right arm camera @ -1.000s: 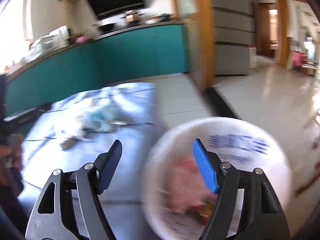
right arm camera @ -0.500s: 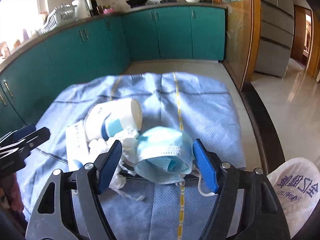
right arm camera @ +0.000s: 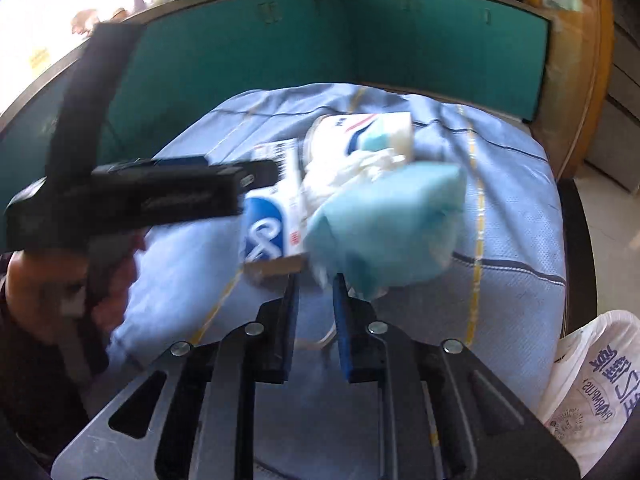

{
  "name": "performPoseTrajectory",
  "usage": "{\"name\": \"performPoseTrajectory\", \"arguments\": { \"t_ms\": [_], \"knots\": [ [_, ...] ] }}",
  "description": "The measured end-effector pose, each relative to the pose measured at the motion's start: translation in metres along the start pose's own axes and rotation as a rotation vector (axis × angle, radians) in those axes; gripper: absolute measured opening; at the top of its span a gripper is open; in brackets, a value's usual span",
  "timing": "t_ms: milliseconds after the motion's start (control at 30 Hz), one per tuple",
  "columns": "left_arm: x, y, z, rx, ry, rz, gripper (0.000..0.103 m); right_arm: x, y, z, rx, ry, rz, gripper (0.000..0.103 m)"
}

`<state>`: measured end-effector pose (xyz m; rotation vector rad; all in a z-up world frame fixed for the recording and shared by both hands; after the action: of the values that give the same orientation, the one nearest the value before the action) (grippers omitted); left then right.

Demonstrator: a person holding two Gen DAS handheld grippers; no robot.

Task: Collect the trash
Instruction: 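Grasp the blue face mask with the right gripper while the left gripper grasps the ointment box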

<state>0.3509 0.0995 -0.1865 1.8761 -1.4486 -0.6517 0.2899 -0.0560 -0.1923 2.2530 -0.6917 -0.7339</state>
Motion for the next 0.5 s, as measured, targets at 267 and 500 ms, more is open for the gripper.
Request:
{"name": "performPoseTrajectory", "arguments": {
  "t_ms": [267,500],
  "knots": [
    [0.021,-0.009,0.012,-0.057,-0.059,0.031,0.094,0.016,0.041,0.011,0.116,-0.044,0.035,0.056],
    [0.029,-0.003,0.016,-0.033,-0.121,0.058,0.083,0.056,0.054,-0.002,0.231,-0.175,0.092,0.069]
  ]
}}
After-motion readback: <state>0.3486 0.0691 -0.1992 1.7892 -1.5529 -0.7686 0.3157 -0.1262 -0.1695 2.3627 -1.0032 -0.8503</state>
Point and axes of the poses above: each gripper's, at about its wrist camera, not at the fingertips, and y roughly against the way its jaws point, x to its right, z to its underside, the point moved 5 cm from there along -y, roughly the way its jaws point, and after that the axes turned 10 degrees about -z, right-handed, at the moved point
